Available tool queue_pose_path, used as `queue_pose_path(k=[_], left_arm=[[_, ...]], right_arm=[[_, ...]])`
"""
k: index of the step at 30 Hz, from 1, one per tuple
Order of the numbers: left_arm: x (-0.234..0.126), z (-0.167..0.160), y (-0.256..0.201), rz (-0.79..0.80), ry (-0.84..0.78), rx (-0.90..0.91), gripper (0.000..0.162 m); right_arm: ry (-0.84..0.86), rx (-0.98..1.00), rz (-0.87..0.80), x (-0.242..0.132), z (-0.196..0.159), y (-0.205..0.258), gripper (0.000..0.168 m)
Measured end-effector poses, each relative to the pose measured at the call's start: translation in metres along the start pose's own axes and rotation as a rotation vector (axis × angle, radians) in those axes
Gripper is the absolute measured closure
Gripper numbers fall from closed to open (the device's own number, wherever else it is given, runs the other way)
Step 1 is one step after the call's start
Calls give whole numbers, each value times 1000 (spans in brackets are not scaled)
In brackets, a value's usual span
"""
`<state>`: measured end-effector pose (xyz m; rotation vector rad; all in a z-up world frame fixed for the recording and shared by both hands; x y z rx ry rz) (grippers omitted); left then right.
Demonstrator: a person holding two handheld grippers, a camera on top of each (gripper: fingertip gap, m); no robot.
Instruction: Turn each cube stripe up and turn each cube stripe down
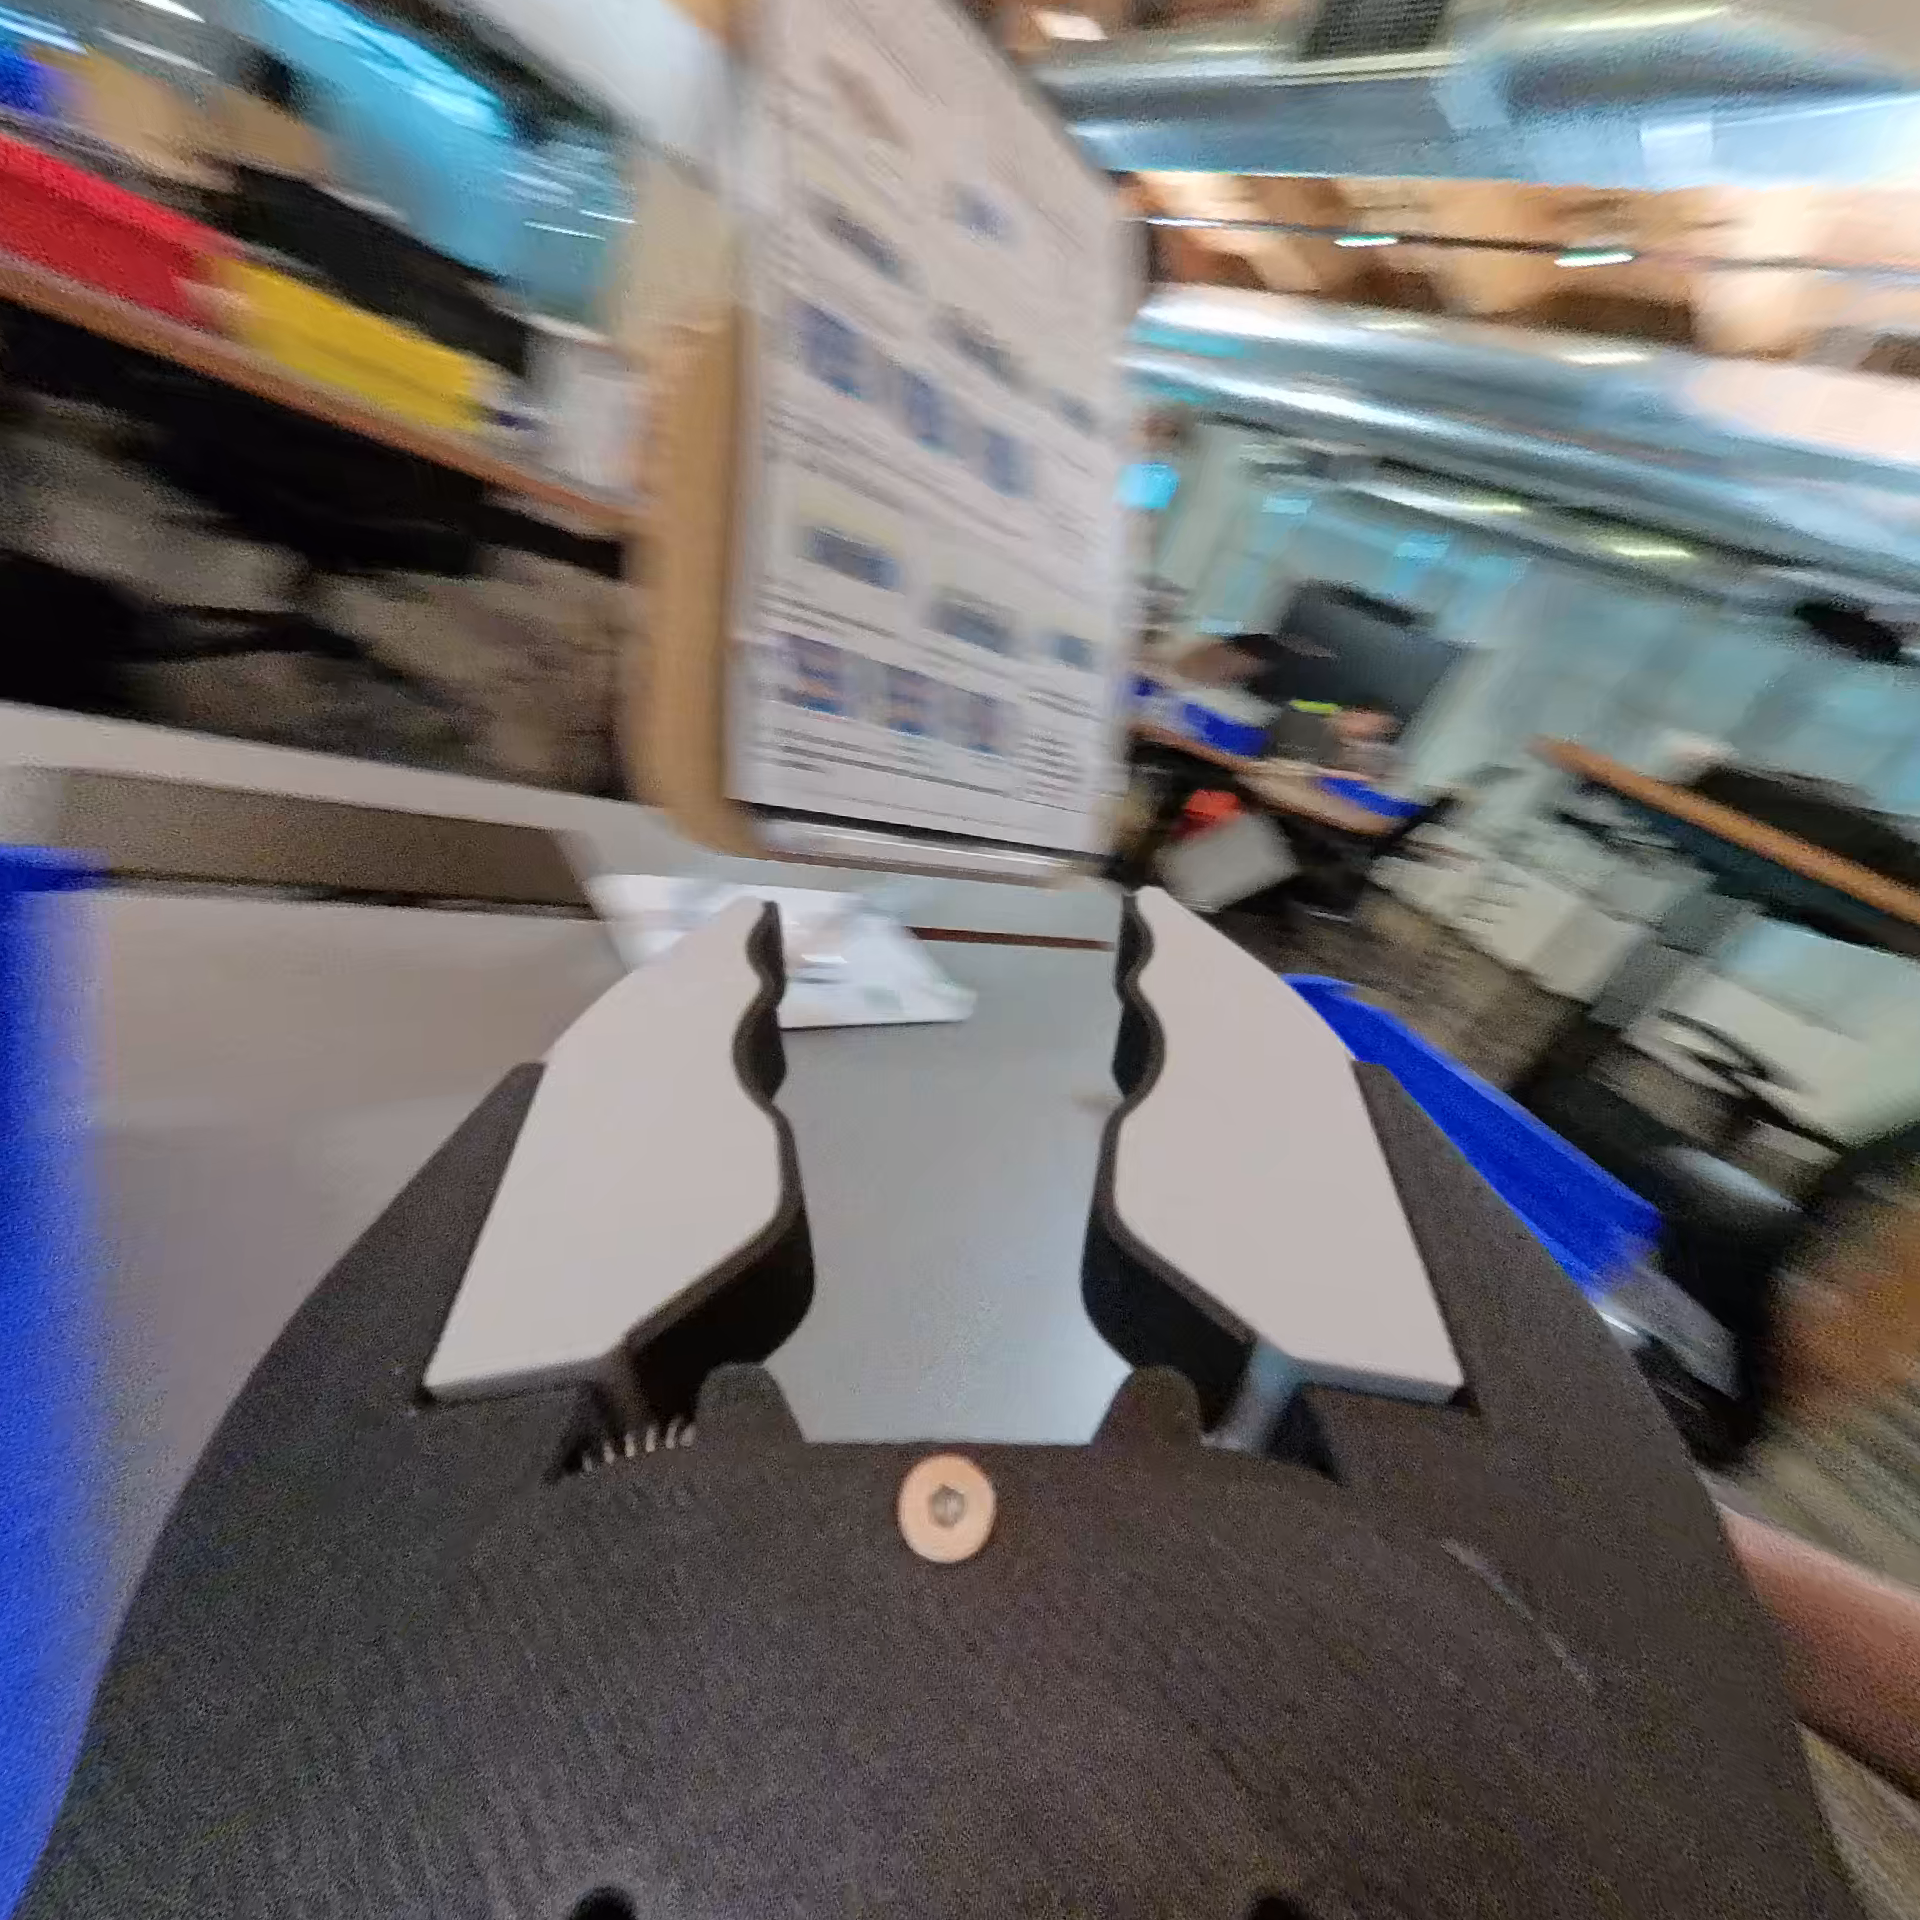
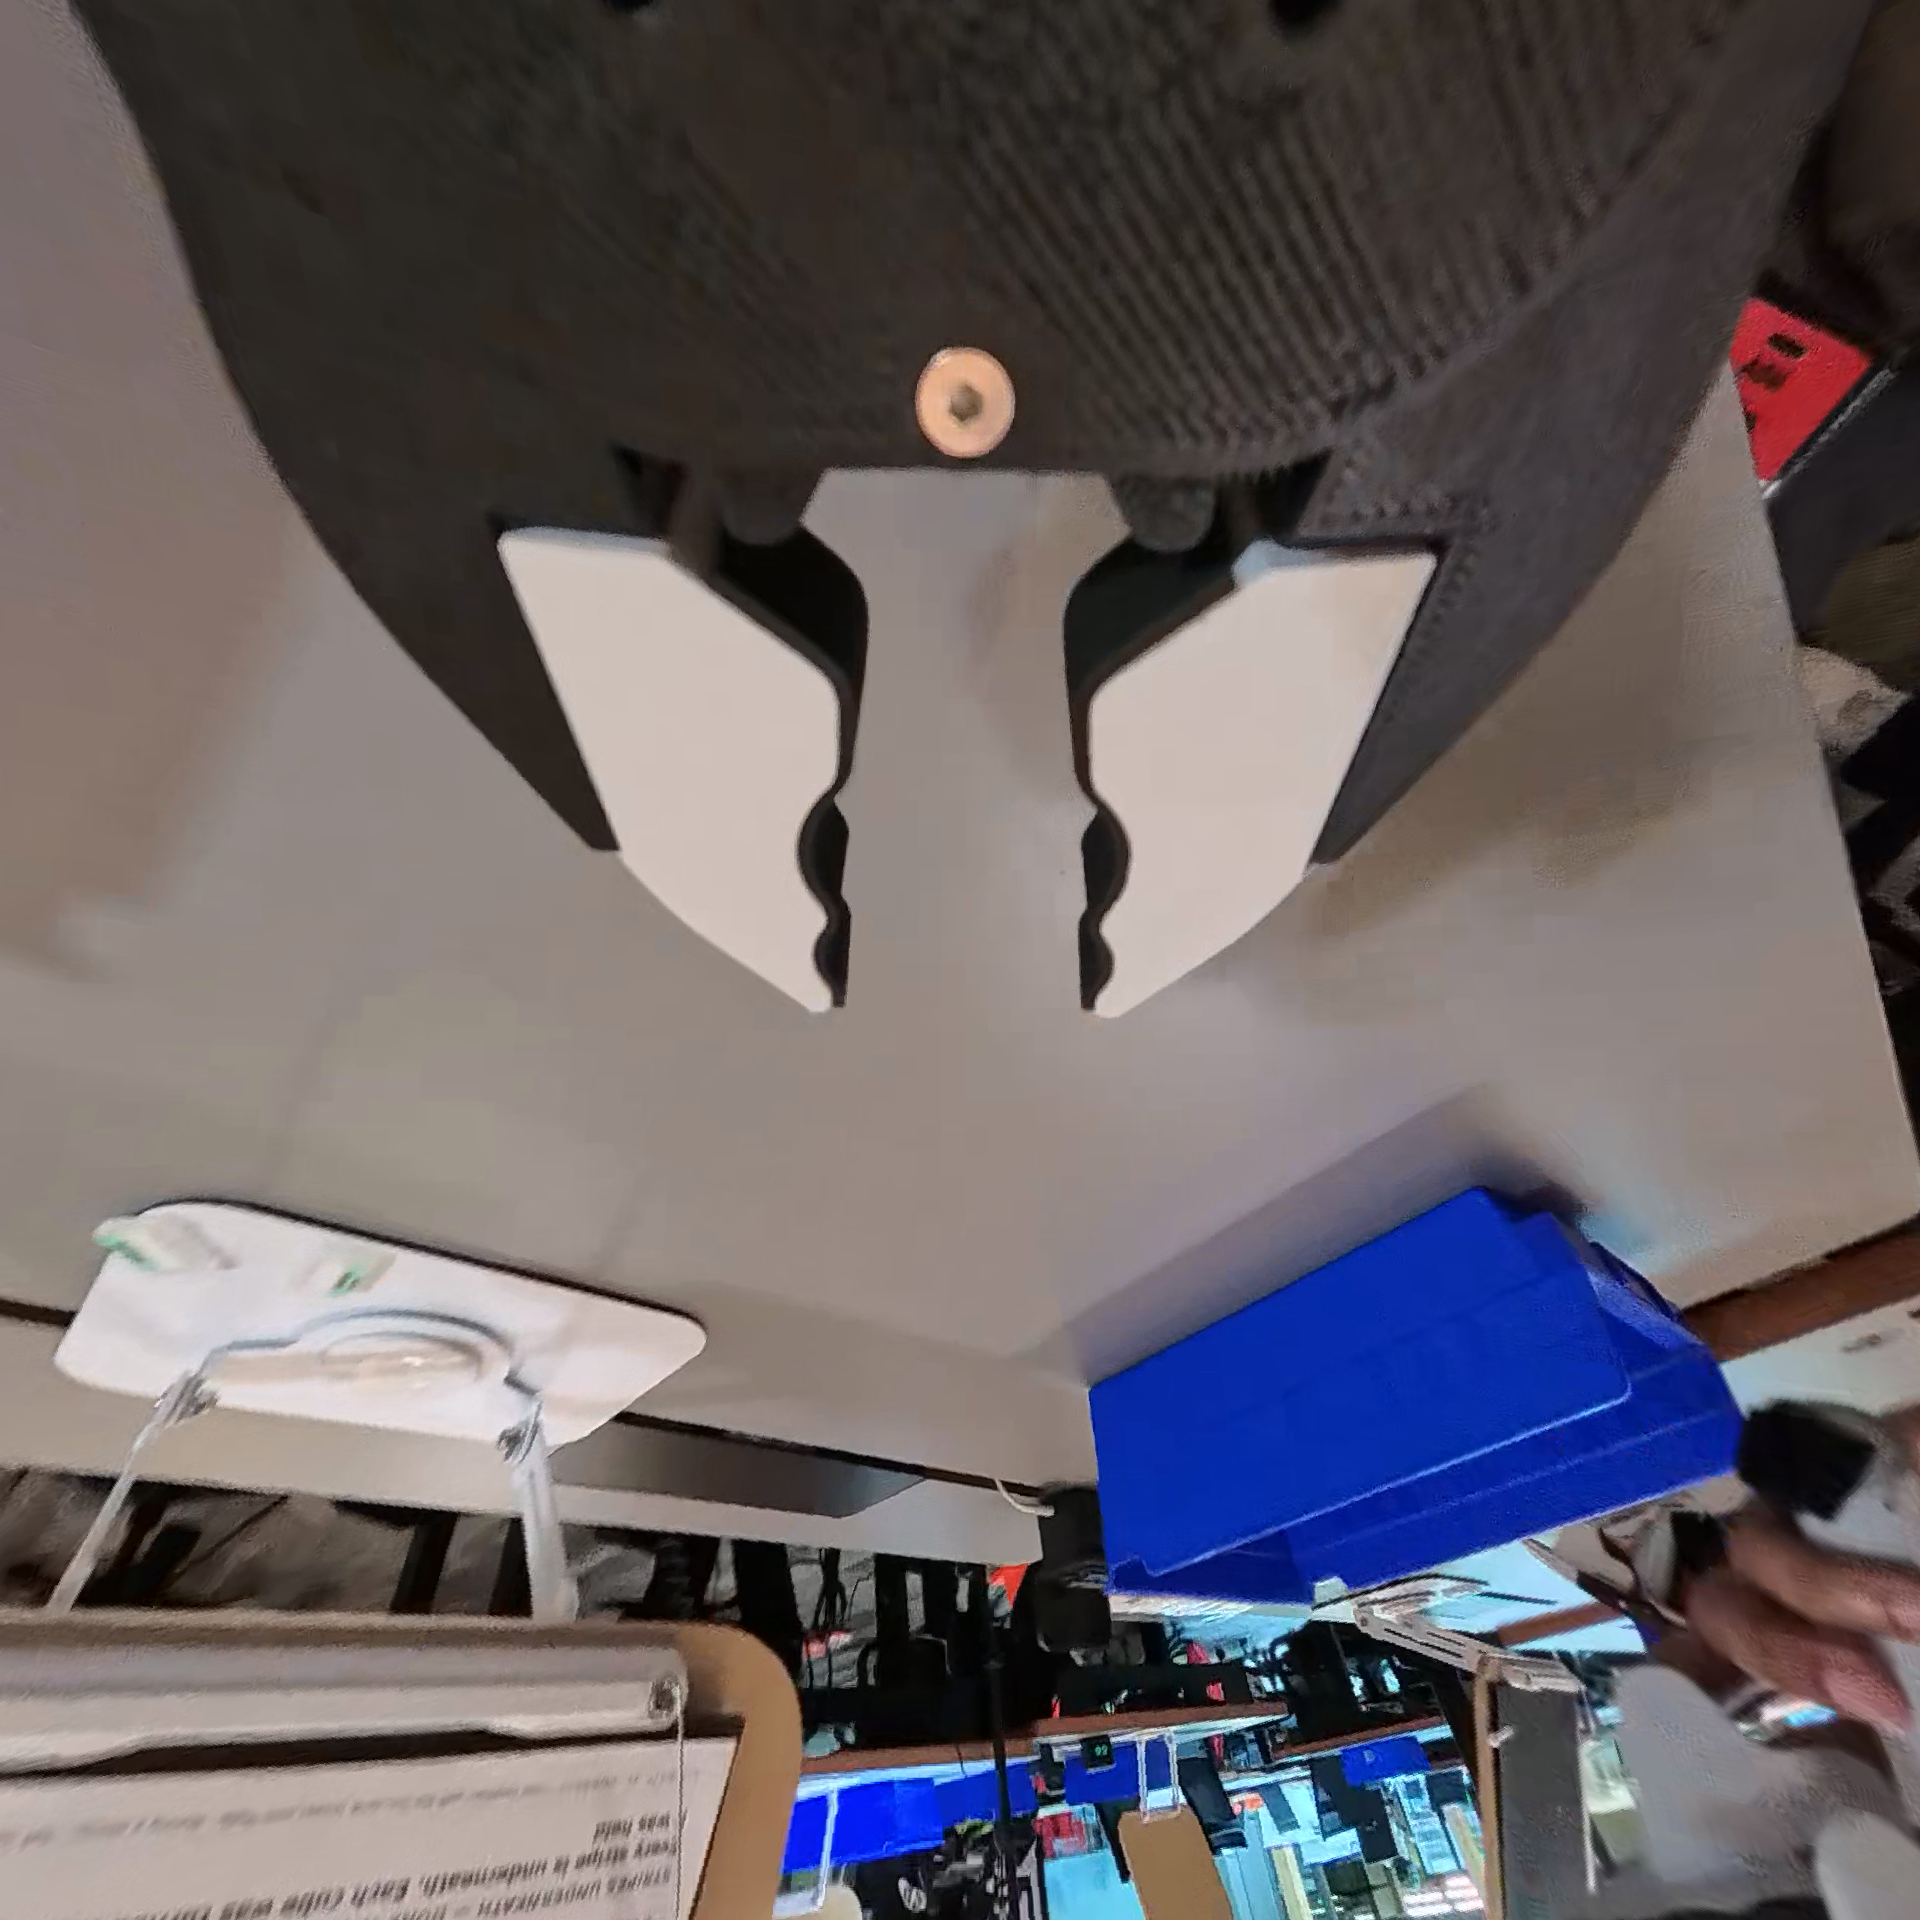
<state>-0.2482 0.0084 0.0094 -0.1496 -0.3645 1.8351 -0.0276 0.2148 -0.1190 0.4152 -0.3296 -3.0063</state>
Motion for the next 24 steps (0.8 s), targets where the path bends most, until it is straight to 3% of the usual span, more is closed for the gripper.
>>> queue_pose_path(k=[2, 5, 10, 13, 17, 24], left_arm=[[-26, 17, 56, 308, 67, 62, 106], [-58, 8, 122, 564, 202, 106, 103], [-62, -35, 170, 619, 492, 23, 97], [-54, -51, 187, 679, 612, 99, 94], [-38, -79, 200, 637, 782, 25, 94], [-27, -85, 217, 726, 917, 81, 93]], right_arm=[[32, 52, 8, 2, -5, -4, 126], [60, 122, 20, 4, -11, -9, 125], [71, 191, 36, -4, -15, -5, 126], [81, 149, 9, -12, -20, -2, 126], [96, 73, -25, -22, -26, 2, 130], [90, 96, -13, -33, -31, 7, 130]])
Point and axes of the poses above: each gripper's, where its closed fingertips meet, x out along the fingers, z out of its top, y = z × x across the jaws, the point moved 6 cm from there along -x, back along the fingers, and after that the axes turned 6 degrees about x, right-handed, at the moved point
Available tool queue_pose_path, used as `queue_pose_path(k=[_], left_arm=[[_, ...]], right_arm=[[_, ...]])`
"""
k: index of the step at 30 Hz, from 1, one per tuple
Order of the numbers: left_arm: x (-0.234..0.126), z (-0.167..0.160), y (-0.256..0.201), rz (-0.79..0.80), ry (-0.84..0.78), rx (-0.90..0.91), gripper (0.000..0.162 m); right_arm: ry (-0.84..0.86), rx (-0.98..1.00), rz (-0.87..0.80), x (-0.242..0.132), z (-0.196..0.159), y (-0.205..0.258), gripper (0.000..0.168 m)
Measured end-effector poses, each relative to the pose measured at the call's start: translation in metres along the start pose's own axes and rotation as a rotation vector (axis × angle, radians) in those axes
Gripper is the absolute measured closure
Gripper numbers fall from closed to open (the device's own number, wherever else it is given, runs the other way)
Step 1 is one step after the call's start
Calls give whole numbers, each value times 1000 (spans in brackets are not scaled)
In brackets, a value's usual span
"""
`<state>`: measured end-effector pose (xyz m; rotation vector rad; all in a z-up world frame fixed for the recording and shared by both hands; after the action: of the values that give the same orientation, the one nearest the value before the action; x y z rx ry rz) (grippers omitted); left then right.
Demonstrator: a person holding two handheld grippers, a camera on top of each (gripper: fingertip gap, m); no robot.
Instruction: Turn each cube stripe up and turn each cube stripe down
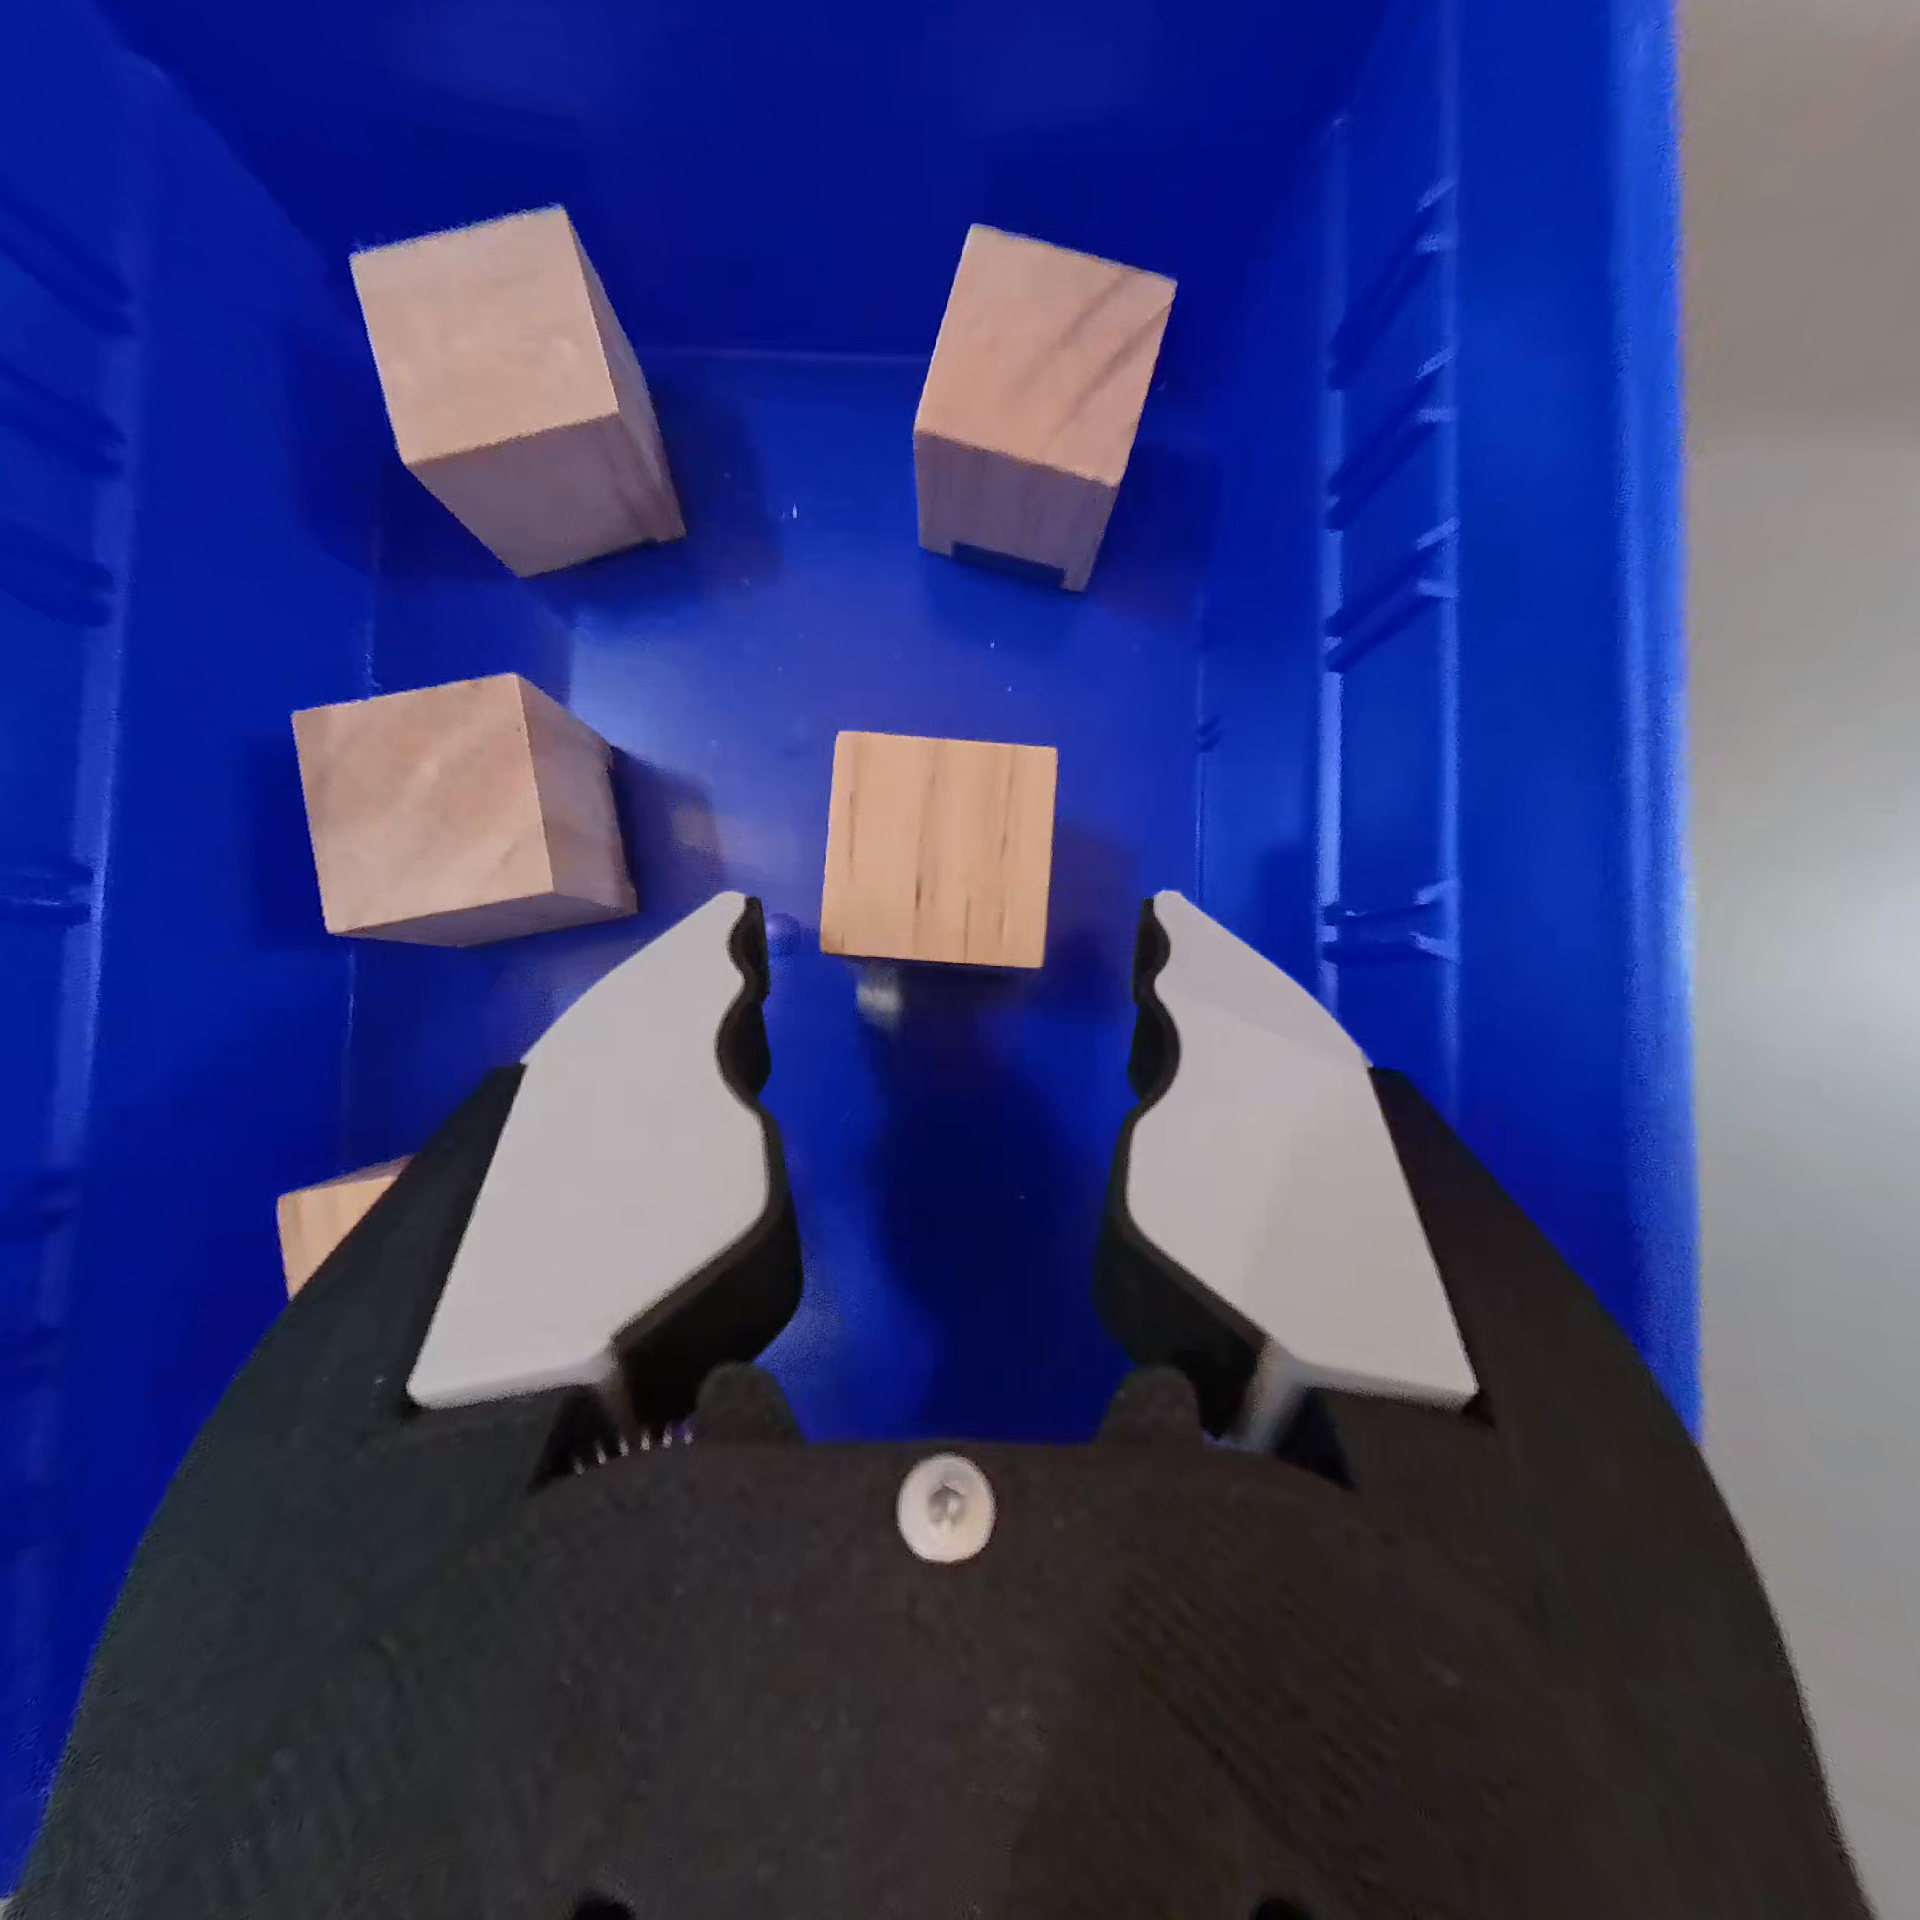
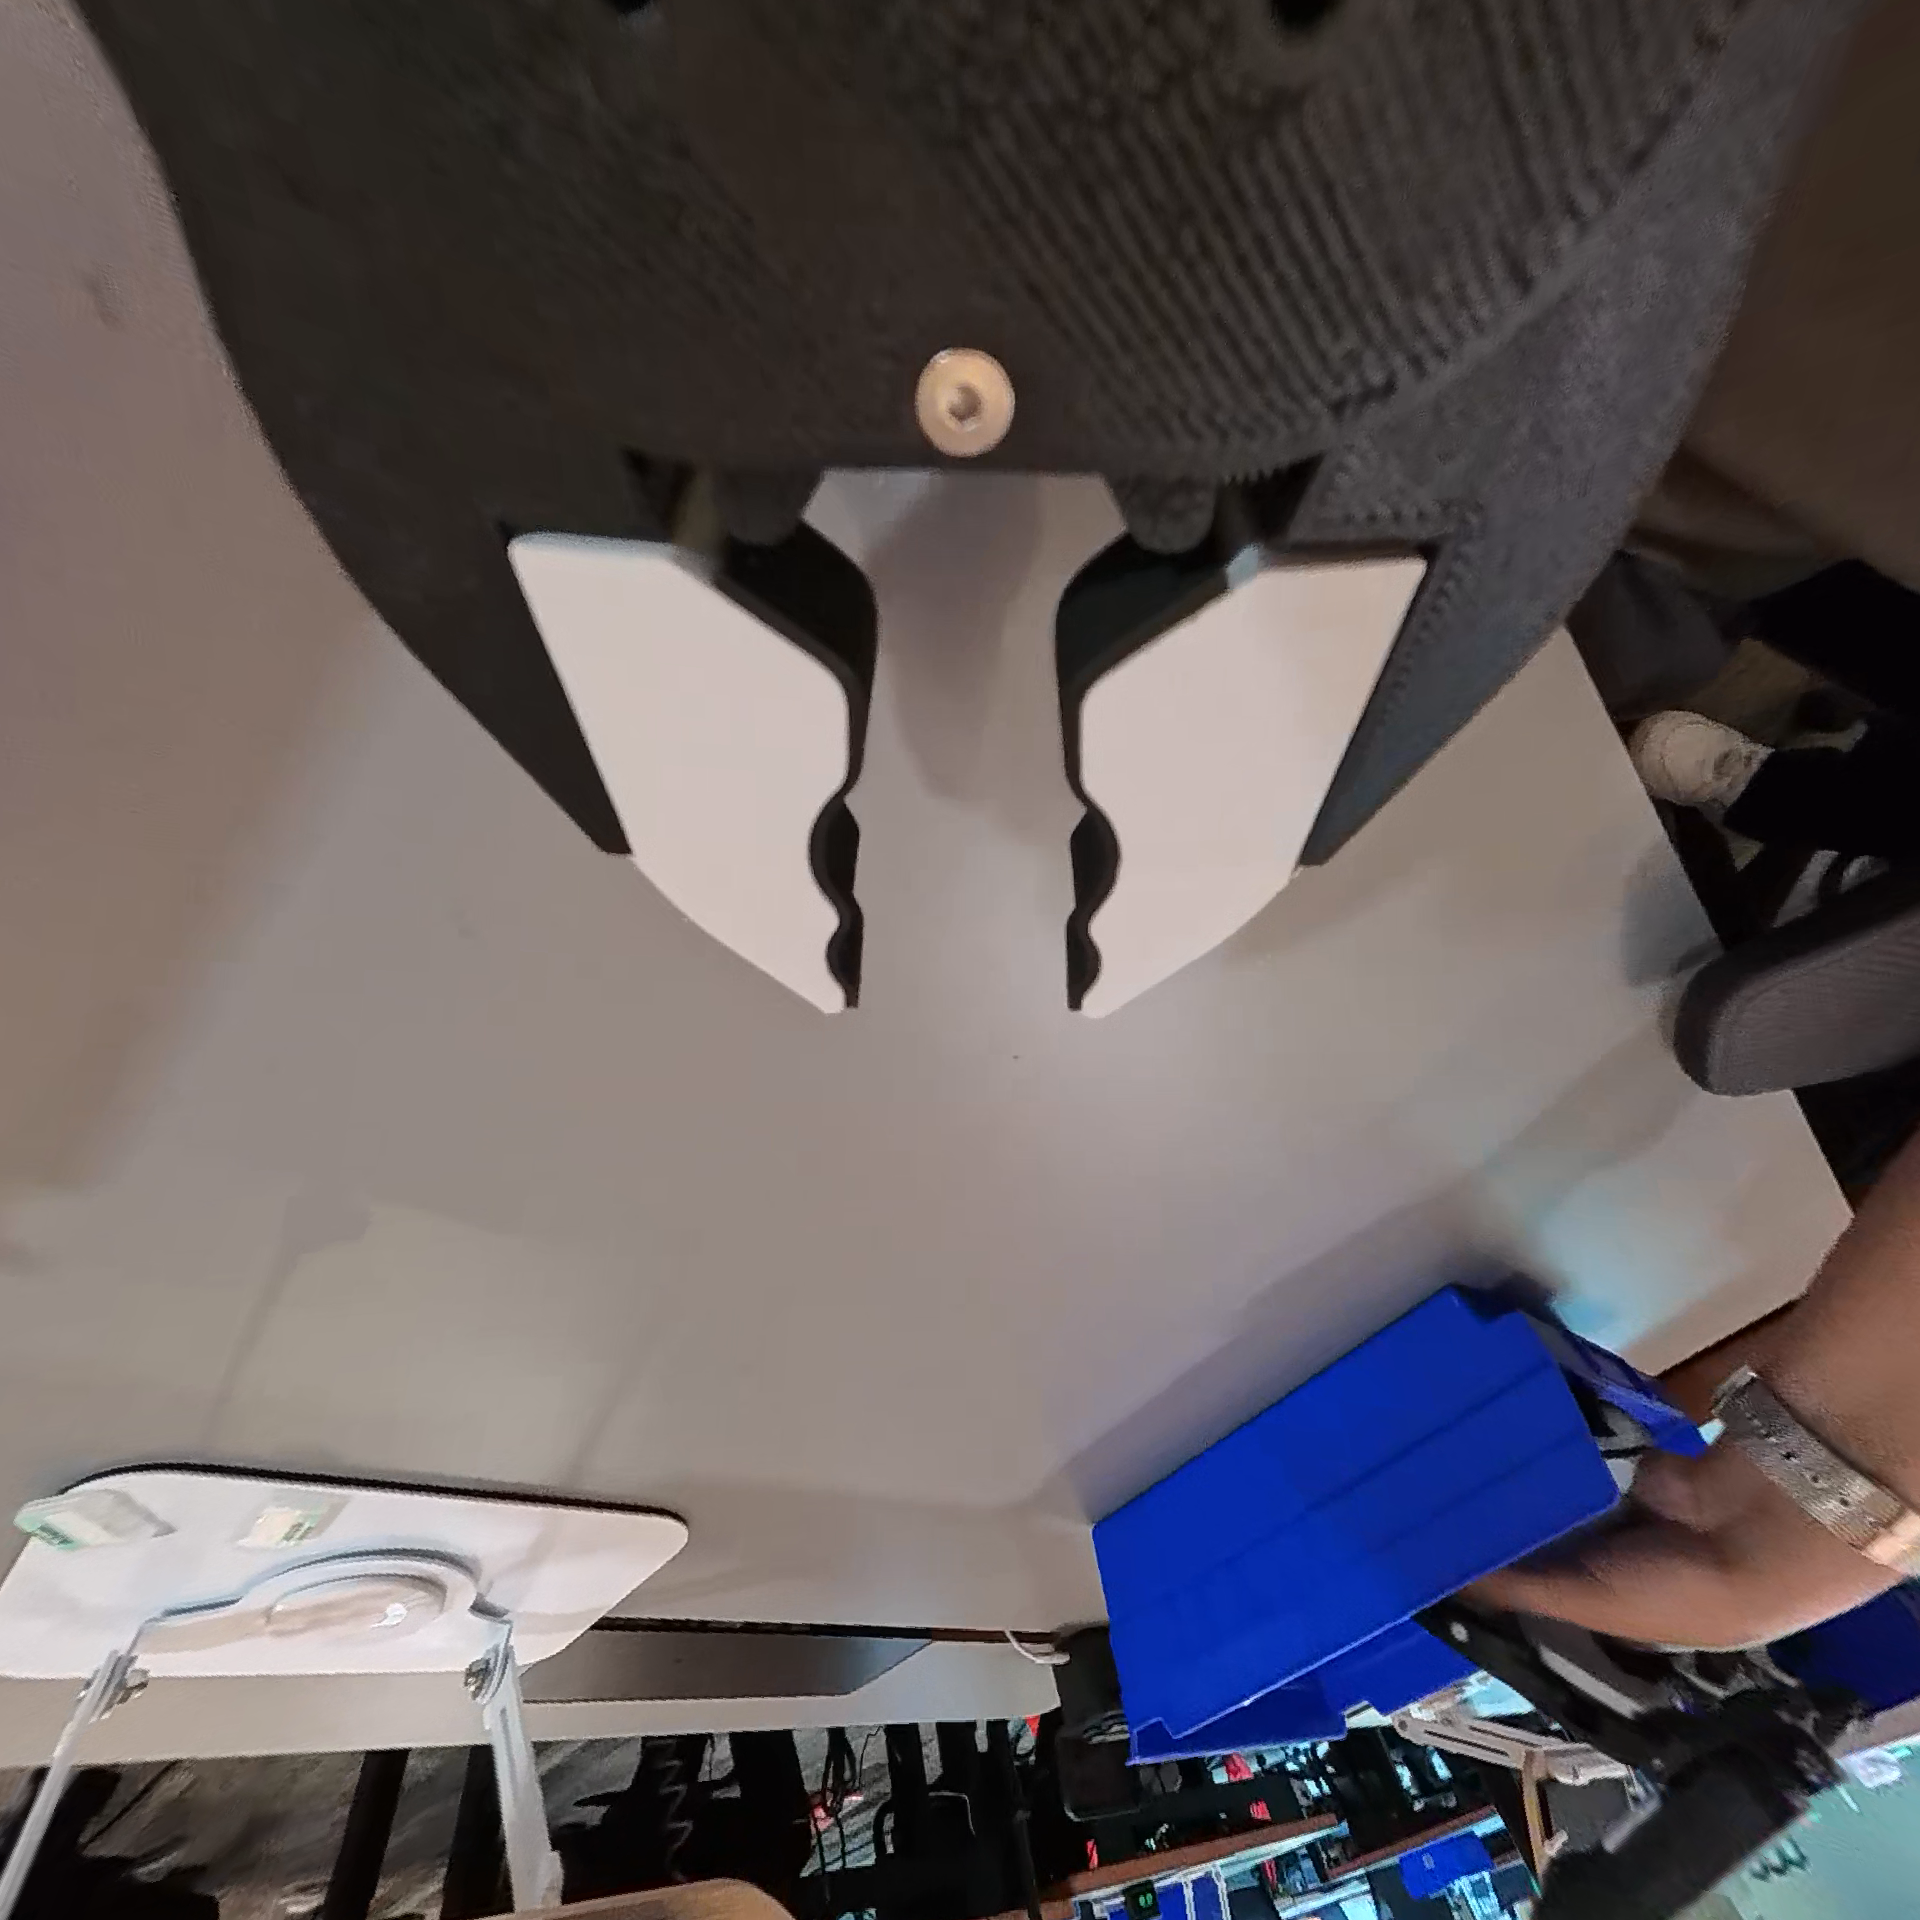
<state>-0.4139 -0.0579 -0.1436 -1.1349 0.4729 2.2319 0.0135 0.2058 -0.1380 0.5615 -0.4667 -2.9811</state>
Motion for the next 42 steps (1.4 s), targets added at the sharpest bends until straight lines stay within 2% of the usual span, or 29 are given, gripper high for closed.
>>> queue_pose_path(k=[2, 3, 7, 10, 13, 16, 18, 20, 23, 27, 30, 33, 35, 39, 42], left_arm=[[5, -2, 1, 1, 48, -8, 100], [5, -2, 3, 23, 48, -11, 116], [-9, 3, 5, 89, -6, 26, 117], [-38, 20, 7, 130, -153, 11, 117], [-82, 40, -3, 56, -361, -25, 117], [-133, 55, -29, -159, -582, -51, 118], [-163, 61, -59, -456, -708, -91, 119], [-185, 60, -95, -837, -760, -164, 118], [-189, 51, -148, -1284, -698, -305, 119], [-162, 25, -225, -1573, -491, -403, 119], [-146, -6, -284, -1803, -359, -445, 119], [-131, -36, -328, -1919, -211, -571, 119], [-131, -44, -343, -1945, -176, -593, 119], [-134, -55, -361, -1969, -103, -491, 119], [-133, -62, -366, -1989, -59, -502, 119]], right_arm=[[-2, 26, 9, -1, 0, -1, 130], [-2, 36, 12, -2, 0, -2, 130], [-3, 50, 11, -2, 0, -5, 130], [-2, 54, 18, 0, 1, -6, 130], [1, 48, 28, 5, 3, -6, 130], [0, 51, 48, 10, 6, -5, 130], [-22, 52, 71, 13, 10, -1, 127], [-89, 35, 74, 13, 20, 3, 120], [-212, -59, 69, 10, 34, 12, 111], [-267, -144, 165, 9, 38, 28, 108], [-361, -162, 148, 4, 45, 29, 103], [-524, -251, 73, -10, 56, 26, 97], [-591, -346, 71, -19, 59, 30, 101], [-598, -424, 33, -21, 59, 33, 103], [-583, -424, 40, -20, 57, 32, 113]])
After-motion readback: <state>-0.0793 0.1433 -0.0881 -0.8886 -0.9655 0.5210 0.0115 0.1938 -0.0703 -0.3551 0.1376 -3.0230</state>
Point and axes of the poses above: each gripper's, where its closed fingertips meet, x out along the fingers, z out of its top, y = z × x across the jaws, the point moved 6 cm from there along -x, back along the fingers, and after that the axes turned 6 degrees about x, right-handed, at the moved point
